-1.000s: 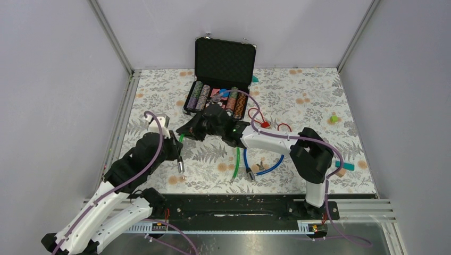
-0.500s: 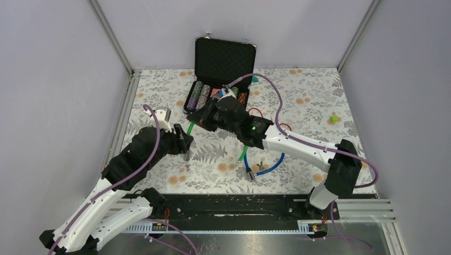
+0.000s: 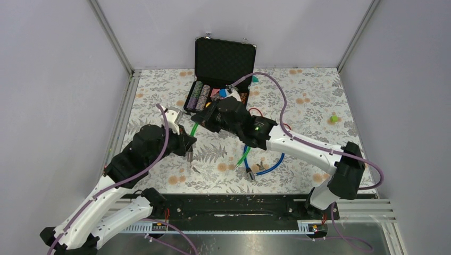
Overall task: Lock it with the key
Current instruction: Pick up the lock from the center of the board.
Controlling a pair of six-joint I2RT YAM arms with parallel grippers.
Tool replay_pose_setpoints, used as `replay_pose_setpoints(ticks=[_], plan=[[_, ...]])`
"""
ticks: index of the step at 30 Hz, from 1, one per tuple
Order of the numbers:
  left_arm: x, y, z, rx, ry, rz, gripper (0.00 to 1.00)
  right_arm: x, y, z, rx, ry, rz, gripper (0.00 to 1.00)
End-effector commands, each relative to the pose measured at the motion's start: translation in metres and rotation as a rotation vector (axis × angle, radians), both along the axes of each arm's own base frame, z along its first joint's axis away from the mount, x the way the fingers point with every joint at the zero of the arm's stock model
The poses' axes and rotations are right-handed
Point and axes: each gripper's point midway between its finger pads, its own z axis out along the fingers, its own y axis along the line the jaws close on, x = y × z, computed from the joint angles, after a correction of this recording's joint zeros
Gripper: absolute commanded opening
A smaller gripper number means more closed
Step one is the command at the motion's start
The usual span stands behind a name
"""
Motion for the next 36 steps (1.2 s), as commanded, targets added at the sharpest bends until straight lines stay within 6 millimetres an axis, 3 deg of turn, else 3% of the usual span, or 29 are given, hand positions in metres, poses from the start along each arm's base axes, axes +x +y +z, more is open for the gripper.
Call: replay_pose_setpoints(ticks=[1,9,12,18,23,28,32,36], plan=[[0.010,-0.004,0.050,-0.047,-0.185,-0.038,0.00,-0.014,-0.012,0.066,0.085,-0.102,0.019,0.06],[0.008,0.014,0.126,-0.215,-0.453,0.044,0.00,-0.022,-0.048,0.059,0.053,-0.184,-0.009,0.60],[0.004,0.024,0.153,-0.275,-0.541,0.078,0.00,-0.030,-0.067,0.061,0.055,-0.240,-0.010,0.72],[-0.010,0.038,0.190,-0.372,-0.652,0.104,0.00,-0.049,-0.115,0.059,-0.047,-0.420,0.021,0.77],[-0.022,0.048,0.213,-0.480,-0.695,0.120,0.00,-0.063,-0.161,0.039,-0.174,-0.510,0.025,0.81],[-0.033,0.054,0.230,-0.583,-0.721,0.122,0.00,-0.064,-0.207,0.016,-0.278,-0.523,-0.066,0.87],[-0.037,0.054,0.239,-0.630,-0.711,0.112,0.00,-0.070,-0.218,0.007,-0.280,-0.529,-0.062,0.89],[-0.043,0.050,0.251,-0.680,-0.725,0.078,0.00,-0.076,-0.204,0.009,-0.265,-0.571,0.016,0.90]])
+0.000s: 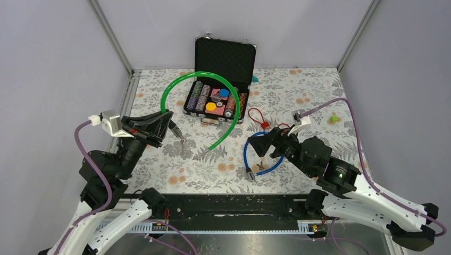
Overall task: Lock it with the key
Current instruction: Pick up the lock from the center of the board.
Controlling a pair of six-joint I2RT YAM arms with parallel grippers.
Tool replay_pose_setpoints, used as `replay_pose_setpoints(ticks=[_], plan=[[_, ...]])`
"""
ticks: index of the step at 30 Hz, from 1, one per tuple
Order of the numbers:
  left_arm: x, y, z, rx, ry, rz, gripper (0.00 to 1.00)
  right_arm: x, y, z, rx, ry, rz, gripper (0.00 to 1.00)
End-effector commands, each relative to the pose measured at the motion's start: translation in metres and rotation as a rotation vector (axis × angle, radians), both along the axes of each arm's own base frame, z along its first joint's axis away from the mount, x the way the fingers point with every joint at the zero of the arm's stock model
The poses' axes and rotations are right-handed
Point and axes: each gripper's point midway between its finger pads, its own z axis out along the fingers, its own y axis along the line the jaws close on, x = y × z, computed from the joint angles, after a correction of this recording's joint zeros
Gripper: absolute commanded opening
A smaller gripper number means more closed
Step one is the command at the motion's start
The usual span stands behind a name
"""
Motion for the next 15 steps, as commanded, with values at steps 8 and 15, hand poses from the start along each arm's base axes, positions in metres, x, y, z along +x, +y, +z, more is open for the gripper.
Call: replay_pose_setpoints(ticks=[8,15], plan=[[-0.031,0.011,0.077,-0.232,-0.162,-0.082,0.00,-0.003,0.041,0.018,0.039,-0.057,0.140,0.90],[-0.038,0.008,0.086,-0.273,-0.177,-0.132,0.00,-0.014,0.068,0.042,0.150,-0.094,0.263,0.91]])
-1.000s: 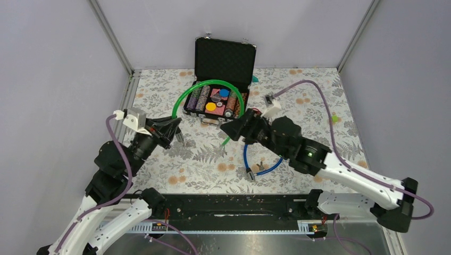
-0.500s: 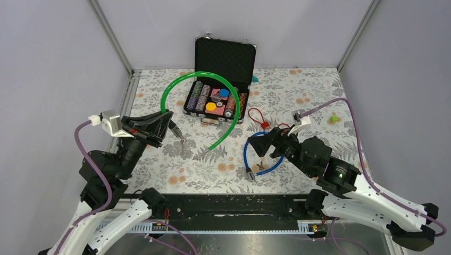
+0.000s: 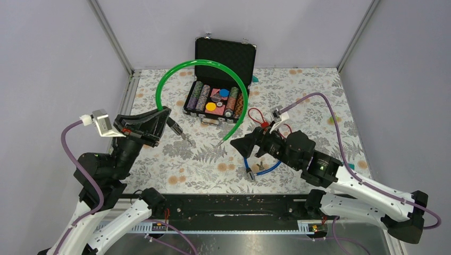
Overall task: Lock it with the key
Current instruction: Pick up the lock from the center of the board, then lock the lock.
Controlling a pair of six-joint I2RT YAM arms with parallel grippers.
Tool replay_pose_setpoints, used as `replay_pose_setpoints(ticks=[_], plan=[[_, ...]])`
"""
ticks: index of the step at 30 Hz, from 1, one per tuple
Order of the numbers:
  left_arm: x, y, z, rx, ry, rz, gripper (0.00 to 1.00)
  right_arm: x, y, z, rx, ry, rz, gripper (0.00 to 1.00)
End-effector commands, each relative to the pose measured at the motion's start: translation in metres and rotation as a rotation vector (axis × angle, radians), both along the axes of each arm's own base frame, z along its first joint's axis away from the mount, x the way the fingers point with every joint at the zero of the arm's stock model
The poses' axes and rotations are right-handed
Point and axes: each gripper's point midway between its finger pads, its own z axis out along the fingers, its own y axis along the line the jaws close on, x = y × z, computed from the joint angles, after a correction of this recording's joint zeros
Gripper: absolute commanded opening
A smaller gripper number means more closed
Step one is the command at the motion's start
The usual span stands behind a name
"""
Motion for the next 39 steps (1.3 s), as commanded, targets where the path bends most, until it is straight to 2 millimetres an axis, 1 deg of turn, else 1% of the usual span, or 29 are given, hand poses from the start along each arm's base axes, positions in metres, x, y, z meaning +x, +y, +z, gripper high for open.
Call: replay_pose_setpoints(ticks=[1,5,9,13,14,15,18,20,23,26,30,32,36,39], plan=[[-0.027,0.011,0.057,-0.151,-0.142,-0.061,0.00,-0.009,0.020,0.051,0.161,-0.074,0.093,0.90],[-0.030,0.010,0.060,-0.169,-0.142,-0.080,0.00,-0.009,0.030,0.061,0.178,-0.070,0.114,0.87],[-0.032,0.009,0.062,-0.183,-0.144,-0.093,0.00,-0.005,0.040,0.062,0.174,-0.055,0.123,0.73],[-0.031,0.007,0.060,-0.184,-0.138,-0.104,0.00,-0.002,0.043,0.069,0.209,-0.065,0.116,0.62],[-0.031,0.006,0.059,-0.184,-0.135,-0.106,0.00,-0.002,0.043,0.071,0.218,-0.070,0.115,0.55],[-0.030,0.005,0.058,-0.184,-0.131,-0.110,0.00,-0.002,0.043,0.074,0.227,-0.077,0.115,0.47],[-0.029,0.001,0.054,-0.185,-0.118,-0.128,0.00,-0.003,0.042,0.080,0.236,-0.093,0.119,0.16],[-0.025,-0.004,0.048,-0.188,-0.094,-0.142,0.00,-0.004,0.041,0.084,0.237,-0.102,0.121,0.01],[-0.023,-0.022,0.033,-0.168,-0.051,-0.222,0.00,-0.006,0.040,0.092,0.239,-0.128,0.132,0.00],[-0.020,-0.045,0.010,-0.149,0.013,-0.319,0.00,-0.012,0.042,0.106,0.240,-0.186,0.159,0.00],[-0.013,-0.073,-0.020,-0.145,0.109,-0.436,0.00,-0.026,0.047,0.135,0.265,-0.291,0.212,0.00],[-0.011,-0.083,-0.031,-0.162,0.141,-0.486,0.00,-0.031,0.050,0.144,0.266,-0.332,0.227,0.00],[-0.011,-0.095,-0.041,-0.191,0.179,-0.558,0.00,-0.030,0.047,0.156,0.268,-0.384,0.204,0.00],[-0.015,-0.100,-0.040,-0.224,0.189,-0.616,0.00,-0.028,0.045,0.159,0.255,-0.408,0.185,0.00]])
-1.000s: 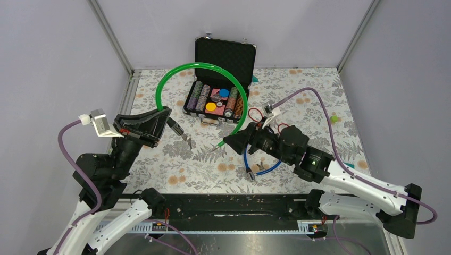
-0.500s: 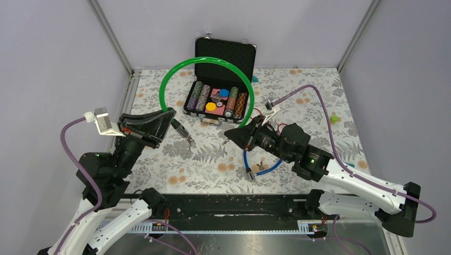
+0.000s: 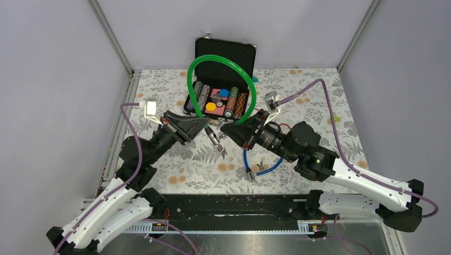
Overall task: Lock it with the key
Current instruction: Lock the lock.
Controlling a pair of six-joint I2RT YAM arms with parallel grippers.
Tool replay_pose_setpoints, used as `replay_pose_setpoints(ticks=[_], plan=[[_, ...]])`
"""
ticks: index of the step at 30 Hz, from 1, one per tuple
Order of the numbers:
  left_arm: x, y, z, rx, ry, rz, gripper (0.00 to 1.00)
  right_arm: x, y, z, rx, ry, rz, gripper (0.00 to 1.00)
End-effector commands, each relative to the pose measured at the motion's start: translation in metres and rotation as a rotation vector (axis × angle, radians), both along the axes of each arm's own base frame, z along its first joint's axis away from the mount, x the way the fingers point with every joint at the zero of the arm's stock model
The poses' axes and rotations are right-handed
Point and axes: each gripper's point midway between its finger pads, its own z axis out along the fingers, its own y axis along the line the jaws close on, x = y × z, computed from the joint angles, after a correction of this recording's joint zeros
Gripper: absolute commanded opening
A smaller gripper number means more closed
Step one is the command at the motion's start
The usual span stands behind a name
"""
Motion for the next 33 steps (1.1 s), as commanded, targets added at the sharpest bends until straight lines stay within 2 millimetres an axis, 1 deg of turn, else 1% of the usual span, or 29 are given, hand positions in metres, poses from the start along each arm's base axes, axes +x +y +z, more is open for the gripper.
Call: replay_pose_setpoints(ticks=[1,6,9,13,19,22,33], plan=[[-0.029,-0.008,0.030,-0.128,-0.066,-0.173,0.00,-0.005,-0.006,0.046,0.075,-0.141,-0.015,0.00],[-0.033,-0.011,0.036,-0.188,-0.048,-0.229,0.00,-0.002,-0.006,0.041,0.047,-0.157,-0.047,0.00],[-0.034,-0.014,0.036,-0.202,-0.025,-0.258,0.00,0.001,-0.007,0.042,0.041,-0.172,-0.070,0.00],[-0.032,-0.019,0.029,-0.199,0.005,-0.282,0.00,-0.003,-0.008,0.047,0.041,-0.195,-0.062,0.00],[-0.023,-0.020,0.020,-0.165,0.034,-0.238,0.00,-0.003,-0.022,0.058,0.076,-0.213,-0.096,0.00],[-0.022,-0.019,0.019,-0.158,0.033,-0.223,0.00,-0.005,-0.025,0.061,0.078,-0.223,-0.093,0.00],[-0.020,-0.020,0.022,-0.169,0.044,-0.231,0.00,-0.011,-0.005,0.056,0.042,-0.227,-0.041,0.00]])
